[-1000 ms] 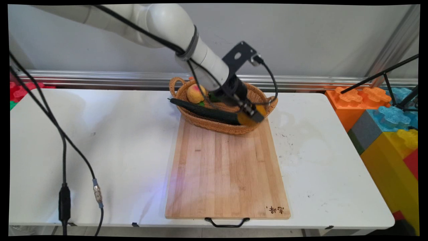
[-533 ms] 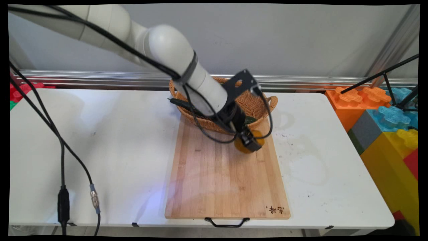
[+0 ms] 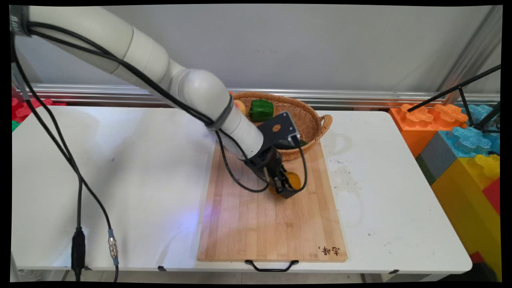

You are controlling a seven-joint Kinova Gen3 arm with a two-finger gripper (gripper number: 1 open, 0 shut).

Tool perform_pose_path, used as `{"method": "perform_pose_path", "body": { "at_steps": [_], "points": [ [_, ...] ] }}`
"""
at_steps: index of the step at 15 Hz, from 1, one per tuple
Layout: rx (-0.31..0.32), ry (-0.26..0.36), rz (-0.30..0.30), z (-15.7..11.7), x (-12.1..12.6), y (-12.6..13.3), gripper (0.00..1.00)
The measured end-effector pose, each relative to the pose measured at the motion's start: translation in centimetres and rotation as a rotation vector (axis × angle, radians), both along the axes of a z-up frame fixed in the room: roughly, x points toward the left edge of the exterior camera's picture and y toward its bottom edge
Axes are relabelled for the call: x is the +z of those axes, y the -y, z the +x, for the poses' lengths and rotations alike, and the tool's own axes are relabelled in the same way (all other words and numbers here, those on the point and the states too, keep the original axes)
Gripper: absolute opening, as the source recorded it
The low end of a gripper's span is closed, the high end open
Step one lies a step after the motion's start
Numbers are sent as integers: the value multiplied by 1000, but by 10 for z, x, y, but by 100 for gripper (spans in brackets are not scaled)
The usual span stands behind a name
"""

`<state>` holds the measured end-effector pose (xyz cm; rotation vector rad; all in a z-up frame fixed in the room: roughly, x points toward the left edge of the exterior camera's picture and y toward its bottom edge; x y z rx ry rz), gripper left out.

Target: Place the picked object on the cutting board

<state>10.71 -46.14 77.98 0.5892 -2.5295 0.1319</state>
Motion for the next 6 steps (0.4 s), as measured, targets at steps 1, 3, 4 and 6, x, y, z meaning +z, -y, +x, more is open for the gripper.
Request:
{"method": "perform_pose_path", "body": {
  "at_steps": [1, 3, 4, 6],
  "points": [
    [-4, 4, -3, 1, -3, 0, 0],
    [-12, 11, -11, 3, -7, -1, 100],
    [-15, 13, -14, 4, -8, -2, 100],
    [-19, 14, -25, 5, -5, -4, 100]
  ]
}}
